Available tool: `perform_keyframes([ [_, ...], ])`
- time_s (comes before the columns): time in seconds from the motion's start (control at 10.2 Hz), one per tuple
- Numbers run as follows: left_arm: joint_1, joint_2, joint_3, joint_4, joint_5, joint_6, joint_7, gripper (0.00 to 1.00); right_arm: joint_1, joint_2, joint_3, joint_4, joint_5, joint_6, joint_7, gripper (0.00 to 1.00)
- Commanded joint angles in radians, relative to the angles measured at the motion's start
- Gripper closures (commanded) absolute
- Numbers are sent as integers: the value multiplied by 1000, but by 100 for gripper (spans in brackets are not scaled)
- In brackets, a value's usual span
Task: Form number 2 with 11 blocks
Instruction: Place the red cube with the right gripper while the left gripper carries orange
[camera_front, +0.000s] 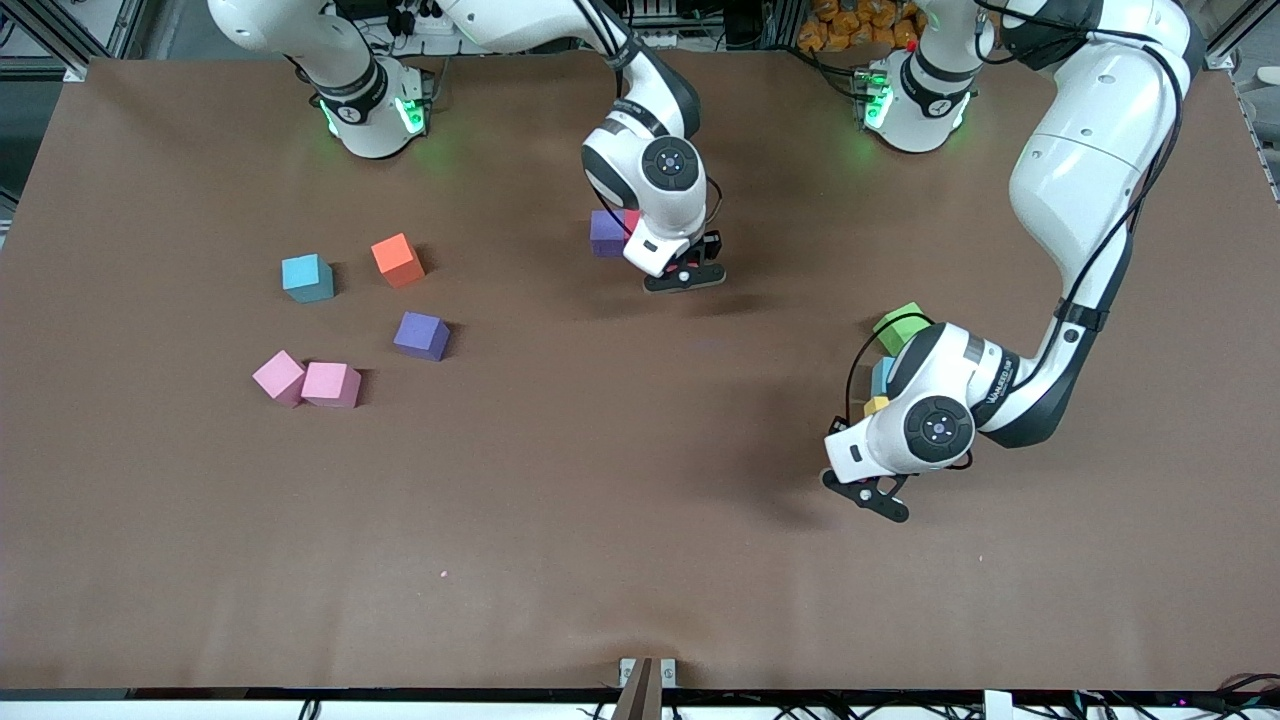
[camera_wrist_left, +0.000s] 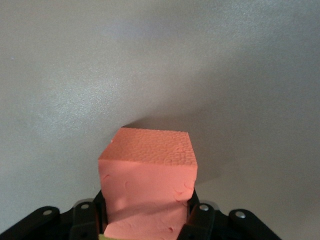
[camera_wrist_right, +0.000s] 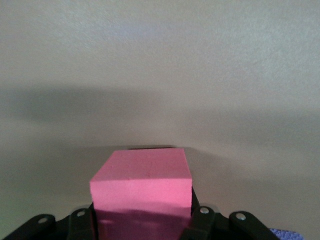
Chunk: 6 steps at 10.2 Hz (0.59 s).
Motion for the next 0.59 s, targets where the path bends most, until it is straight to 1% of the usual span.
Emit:
perform_keyframes([
  [0.0, -2, -17, 0, 3, -20, -2, -29, 84, 24, 30, -10, 31, 9, -9, 43, 57],
  [0.1, -4, -26, -6, 0, -15, -3, -101, 88, 25, 33, -10, 31, 10, -9, 45, 57],
  [0.29, -39, -41, -9, -4, -13, -25, -233, 87, 25, 33, -10, 30, 12, -10, 88, 57],
  [0.49, -57, -63, -14, -6, -13, -92, -345, 87, 32, 36, -10, 30, 13, -10, 123, 57],
])
